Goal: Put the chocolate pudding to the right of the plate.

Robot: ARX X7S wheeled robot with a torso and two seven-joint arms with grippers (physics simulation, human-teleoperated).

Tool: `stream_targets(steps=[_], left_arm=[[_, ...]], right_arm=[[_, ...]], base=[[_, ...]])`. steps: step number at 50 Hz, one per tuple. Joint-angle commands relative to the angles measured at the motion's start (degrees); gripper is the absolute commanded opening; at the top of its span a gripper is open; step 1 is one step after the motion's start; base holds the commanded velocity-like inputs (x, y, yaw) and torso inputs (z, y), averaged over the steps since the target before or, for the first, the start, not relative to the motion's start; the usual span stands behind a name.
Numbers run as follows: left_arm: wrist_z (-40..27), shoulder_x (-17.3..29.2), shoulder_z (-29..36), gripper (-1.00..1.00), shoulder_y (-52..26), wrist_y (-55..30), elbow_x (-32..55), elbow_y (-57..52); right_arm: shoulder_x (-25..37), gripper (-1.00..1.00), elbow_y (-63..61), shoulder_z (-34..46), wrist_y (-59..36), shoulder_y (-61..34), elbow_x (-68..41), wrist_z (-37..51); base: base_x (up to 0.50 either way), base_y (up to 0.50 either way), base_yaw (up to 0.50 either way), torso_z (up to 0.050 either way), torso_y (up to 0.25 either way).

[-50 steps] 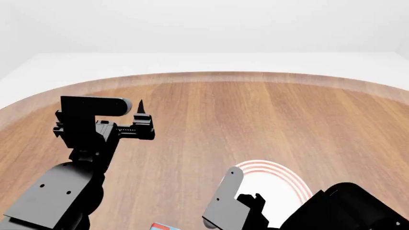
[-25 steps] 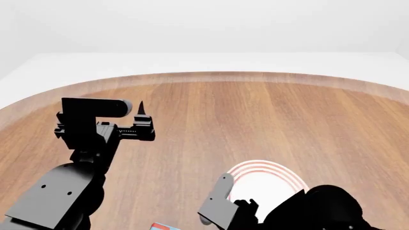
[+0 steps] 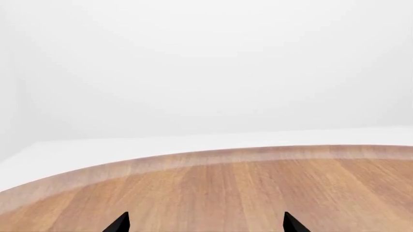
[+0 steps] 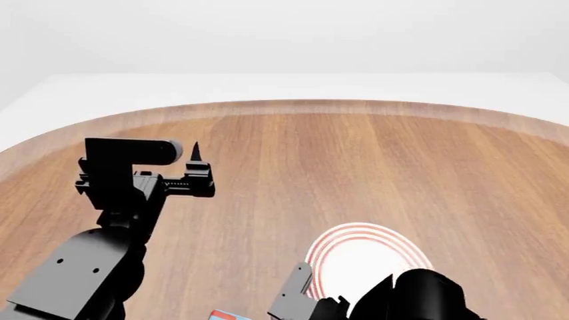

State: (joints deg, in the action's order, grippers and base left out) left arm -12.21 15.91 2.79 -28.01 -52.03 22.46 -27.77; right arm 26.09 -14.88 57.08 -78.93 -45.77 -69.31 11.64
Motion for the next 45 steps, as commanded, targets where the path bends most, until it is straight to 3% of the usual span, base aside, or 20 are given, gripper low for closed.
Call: stream_targets(steps=[1, 17, 24, 30, 37, 45], left_arm=[[-0.11, 0.16, 0.08, 1.00, 0.23, 0.45, 0.19, 0.28], [-0.44, 0.55, -0.05, 1.00, 0.31, 0.43, 0.56, 0.09], [-0.69, 0.79, -0.23, 1.00, 0.31, 0.07, 0.83, -0.37], [-0.75, 0.83, -0.36, 1.00, 0.35, 0.17, 1.08, -0.43], [-1.09, 1.04, -0.68, 1.00, 0.34, -0.28, 1.43, -1.07], [-1.31, 1.24, -0.83, 1.00, 0.08, -0.65, 1.78, -1.40]], right_arm=[[0.01, -1.00, 0.88, 6.25, 2.19, -0.23, 4.43, -5.95], [2.65, -1.00, -3.90, 2.21, 5.41, -1.56, 3.62, -2.87], [6.77, -1.00, -8.44, -7.53, 2.46, -6.49, -6.11, 4.82], [12.23, -1.00, -6.74, -15.79, -0.43, -11.80, -20.55, 16.40], [16.68, -1.00, -0.45, -16.78, -0.44, -13.72, -17.83, 16.47], [19.82, -1.00, 14.66, -17.90, 3.71, -18.39, -8.85, 9.76]], base=[[0.00, 0.00, 0.00, 0.000, 0.000], [0.00, 0.00, 0.00, 0.000, 0.000], [0.00, 0.00, 0.00, 0.000, 0.000], [0.00, 0.00, 0.00, 0.000, 0.000], [0.00, 0.00, 0.00, 0.000, 0.000], [0.00, 0.00, 0.00, 0.000, 0.000]])
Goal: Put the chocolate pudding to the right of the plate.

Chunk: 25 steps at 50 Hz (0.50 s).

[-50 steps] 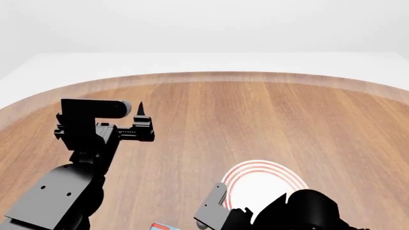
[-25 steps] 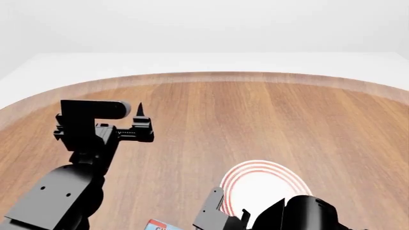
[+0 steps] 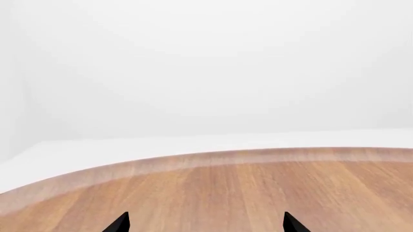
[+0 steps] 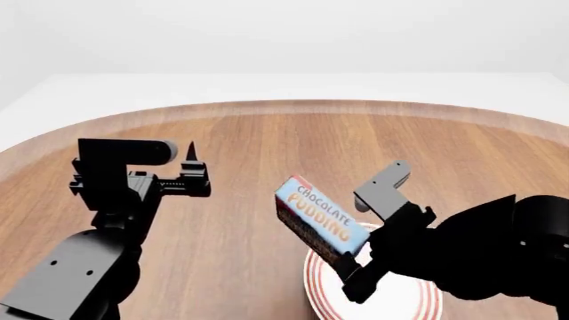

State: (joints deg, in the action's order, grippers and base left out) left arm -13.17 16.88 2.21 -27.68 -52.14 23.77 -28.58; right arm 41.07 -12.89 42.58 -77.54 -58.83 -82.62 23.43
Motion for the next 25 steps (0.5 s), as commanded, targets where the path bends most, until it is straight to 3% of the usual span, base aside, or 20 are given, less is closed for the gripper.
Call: stream_targets(steps=[1, 11, 25], left_arm=[[-0.38, 0.29, -0.25, 1.00, -0.27, -0.60, 0.52, -0.73], [-0.58, 0.45, -0.15, 1.00, 0.04, -0.36, 0.63, -0.73], [-0.55, 0.63, -0.16, 1.00, 0.26, 0.34, 0.85, 0.02]], right_arm=[[4.92, -1.00, 14.42, -3.10, 2.65, -5.76, 5.55, -2.72], [6.53, -1.00, 24.65, -3.51, 6.31, -6.35, 9.86, -4.66], [12.87, -1.00, 29.64, -8.66, 9.99, 3.08, 4.61, -2.19]], base=[[0.00, 0.00, 0.00, 0.000, 0.000], [0.00, 0.00, 0.00, 0.000, 0.000], [0.00, 0.00, 0.00, 0.000, 0.000]])
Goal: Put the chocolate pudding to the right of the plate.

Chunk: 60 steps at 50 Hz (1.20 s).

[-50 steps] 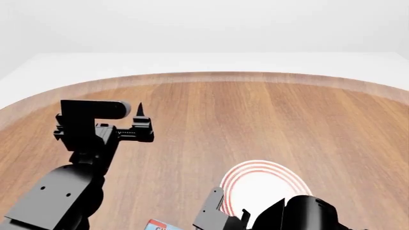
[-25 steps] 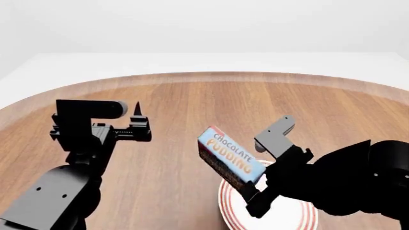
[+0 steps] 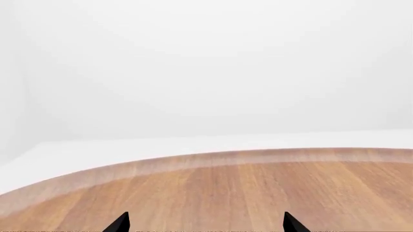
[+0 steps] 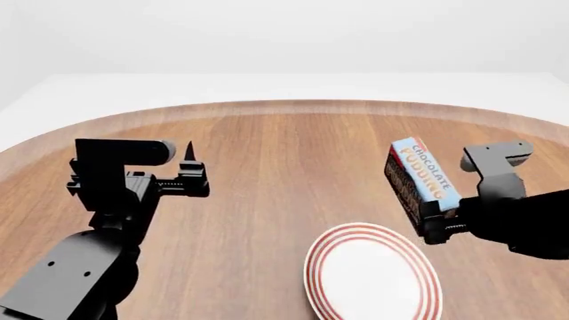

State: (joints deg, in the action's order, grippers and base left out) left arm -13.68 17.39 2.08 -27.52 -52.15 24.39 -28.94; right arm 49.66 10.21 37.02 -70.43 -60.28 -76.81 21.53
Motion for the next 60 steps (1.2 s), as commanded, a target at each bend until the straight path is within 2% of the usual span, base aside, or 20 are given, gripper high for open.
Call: stream_targets(steps=[1, 17, 29, 60], left_arm=[[-0.06, 0.13, -0.02, 1.00, 0.09, 0.35, 0.25, 0.38], [-0.45, 0.34, 0.46, 1.00, 0.14, 0.14, 0.53, -0.05], [-0.74, 0.43, 0.54, 1.00, 0.14, -0.06, 0.95, -0.56], [-1.51, 0.85, 0.94, 1.00, -0.11, -0.70, 1.76, -1.31]], right_arm=[[4.29, -1.00, 6.56, -3.07, 2.91, 4.51, -1.16, -0.34], [6.60, -1.00, 17.68, -0.87, 6.57, 6.99, 3.90, -6.72], [7.51, -1.00, 20.18, 0.48, 8.92, 9.44, 6.10, -9.07], [-0.77, -1.00, 35.32, 5.96, 16.09, 8.85, 14.60, -17.29]], base=[[0.00, 0.00, 0.00, 0.000, 0.000], [0.00, 0.00, 0.00, 0.000, 0.000], [0.00, 0.00, 0.00, 0.000, 0.000], [0.00, 0.00, 0.00, 0.000, 0.000]])
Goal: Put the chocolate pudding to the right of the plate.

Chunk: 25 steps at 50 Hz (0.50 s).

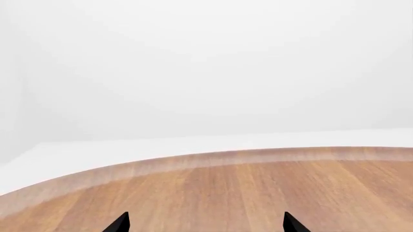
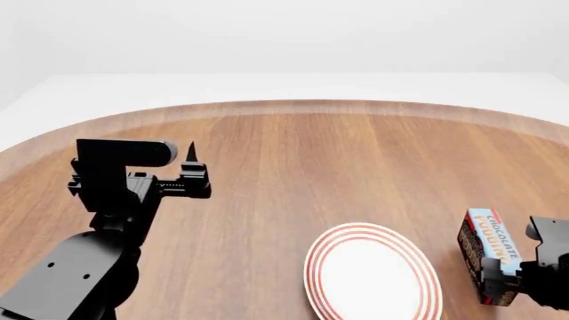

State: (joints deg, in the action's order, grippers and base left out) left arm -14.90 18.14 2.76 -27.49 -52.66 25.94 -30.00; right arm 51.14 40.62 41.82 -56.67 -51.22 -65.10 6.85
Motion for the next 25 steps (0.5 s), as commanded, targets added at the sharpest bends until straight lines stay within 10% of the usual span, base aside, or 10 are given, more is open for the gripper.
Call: stream_targets(steps=[1, 5, 6, 25], left_arm=[[-0.30, 0.11, 0.28, 1.00, -0.15, -0.18, 0.23, -0.25], [-0.30, 0.15, 0.37, 1.00, 0.00, 0.09, 0.21, -0.06], [-0.32, 0.17, 0.40, 1.00, 0.01, 0.13, 0.19, 0.03], [-0.69, 0.26, 0.93, 1.00, -0.54, -0.06, 0.53, 0.21]], right_arm=[[-2.36, -1.00, 5.21, 1.16, 2.46, -0.31, 3.03, -2.46], [-2.71, -1.00, 6.04, 1.39, 2.75, -0.83, 3.48, -3.02], [-2.75, 1.00, 6.33, 1.49, 2.65, -1.17, 3.56, -3.54], [3.90, 1.00, -10.08, -2.21, -5.70, -9.64, 0.09, 6.81]], base=[[0.00, 0.00, 0.00, 0.000, 0.000], [0.00, 0.00, 0.00, 0.000, 0.000], [0.00, 0.00, 0.00, 0.000, 0.000], [0.00, 0.00, 0.00, 0.000, 0.000]])
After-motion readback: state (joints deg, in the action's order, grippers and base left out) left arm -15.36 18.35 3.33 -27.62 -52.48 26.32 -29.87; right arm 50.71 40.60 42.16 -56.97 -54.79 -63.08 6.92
